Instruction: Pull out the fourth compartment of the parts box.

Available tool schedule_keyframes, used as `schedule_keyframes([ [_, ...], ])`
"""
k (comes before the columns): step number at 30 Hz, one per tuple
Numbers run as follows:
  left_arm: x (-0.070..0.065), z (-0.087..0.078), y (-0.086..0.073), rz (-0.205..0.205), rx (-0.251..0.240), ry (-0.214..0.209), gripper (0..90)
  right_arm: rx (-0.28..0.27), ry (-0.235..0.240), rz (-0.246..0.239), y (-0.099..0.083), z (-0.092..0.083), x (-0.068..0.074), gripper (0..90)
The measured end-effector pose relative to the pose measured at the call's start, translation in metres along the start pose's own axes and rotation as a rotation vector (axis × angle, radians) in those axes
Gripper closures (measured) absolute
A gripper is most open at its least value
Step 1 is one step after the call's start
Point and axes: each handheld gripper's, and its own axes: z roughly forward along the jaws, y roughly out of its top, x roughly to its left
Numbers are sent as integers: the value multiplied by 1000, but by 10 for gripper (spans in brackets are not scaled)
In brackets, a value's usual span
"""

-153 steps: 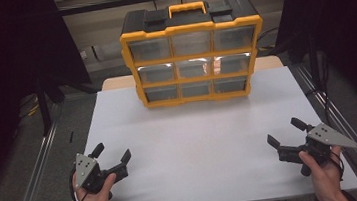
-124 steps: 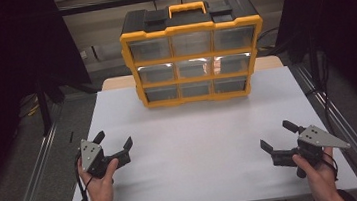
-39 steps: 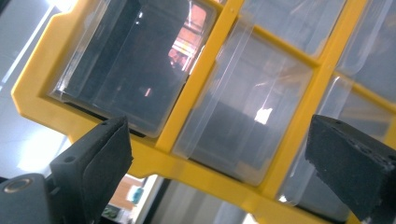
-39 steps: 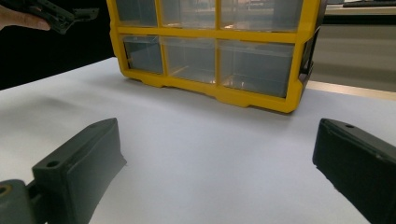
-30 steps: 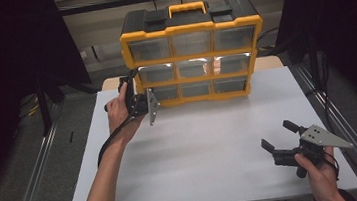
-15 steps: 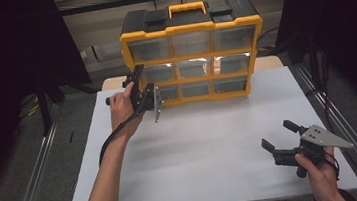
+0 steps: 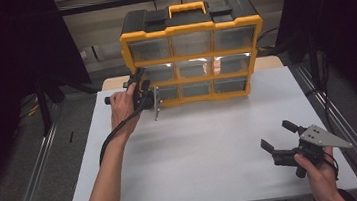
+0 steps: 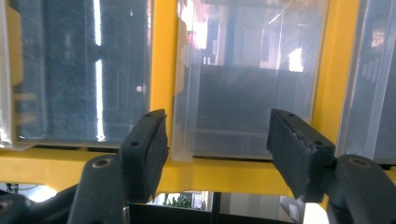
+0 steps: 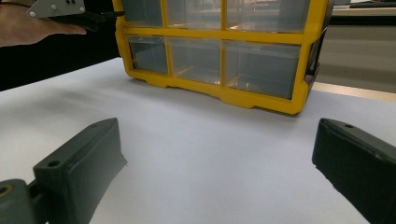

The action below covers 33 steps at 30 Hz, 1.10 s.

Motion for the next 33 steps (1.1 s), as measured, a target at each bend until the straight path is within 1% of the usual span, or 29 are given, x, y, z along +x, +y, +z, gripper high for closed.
schedule_keyframes([
  [1, 0, 1, -1, 23, 11, 4, 394, -1, -2, 3, 0, 0, 0, 16],
  [2, -1, 2, -2, -7, 12, 1, 404, -2, -5, 5, 0, 0, 0, 16],
  [3, -1, 2, -2, -7, 12, 1, 408, 0, -1, 0, 0, 0, 0, 16],
  [4, -1, 4, -3, 6, 20, 8, 415, -2, -4, 5, 0, 0, 0, 16],
  [5, -1, 5, -3, -3, 22, 11, 413, -2, -4, 5, 0, 0, 0, 16],
  [8, -1, 6, -3, -2, 28, 10, 426, -1, -3, 5, 0, 0, 0, 15],
  [9, -1, 6, -4, 10, 26, 13, 426, -1, -3, 5, 0, 0, 0, 15],
  [11, 2, 5, -4, 15, 29, 15, 491, 2, 1, 5, 0, 0, 0, 15],
  [12, 4, 5, -3, 15, 33, 25, 511, 2, 1, 5, 0, 0, 0, 15],
  [13, 5, 4, -2, 24, 46, 20, 526, 4, 4, 2, 0, 0, 0, 15],
  [14, 4, 5, -3, 25, 32, 22, 539, 0, 2, 2, 0, 0, 0, 15],
  [15, 4, 5, -3, 25, 32, 22, 548, 0, 1, 0, 0, 0, 1, 15],
  [16, 6, 4, -3, 48, 40, 30, 554, 2, 5, -5, 0, 0, 0, 15],
  [17, 6, 4, -3, 48, 40, 30, 564, 2, 6, -5, 0, 0, 0, 15],
  [18, 5, 5, -3, 33, 28, 35, 564, 2, 6, -5, 0, 0, 0, 15],
  [19, 4, 5, -4, 13, 23, 28, 577, 1, 3, 0, 0, 0, 0, 15],
  [22, 6, 5, -4, 30, 30, 24, 589, 0, -2, 5, 0, 0, 0, 15],
  [23, 5, 5, -4, 9, 17, 25, 589, 0, -2, 5, 0, 0, 0, 15],
  [25, 6, 5, -4, 29, 20, 28, 618, 4, 6, -2, 0, 0, 0, 16],
  [26, 7, 4, -4, 39, 23, 39, 643, 9, 8, -2, 0, 0, 1, 16],
  [27, 8, 4, -4, 34, 25, 42, 663, 8, 10, -4, 0, 0, 1, 16],
  [28, 9, 5, -5, 40, 9, 36, 683, 8, 10, -4, 0, 0, 1, 16],
  [30, 9, 5, -5, 44, 11, 37, 697, 6, 8, -4, 0, 0, 1, 15],
  [31, 9, 5, -5, 56, 19, 39, 702, 6, 10, -4, 0, -1, 0, 15],
  [32, 9, 5, -5, 56, 19, 39, 711, 6, 10, -4, 0, -1, 0, 15],
  [33, 10, 4, -5, 66, 26, 33, 711, 4, 7, -1, 0, -1, 0, 15],
])
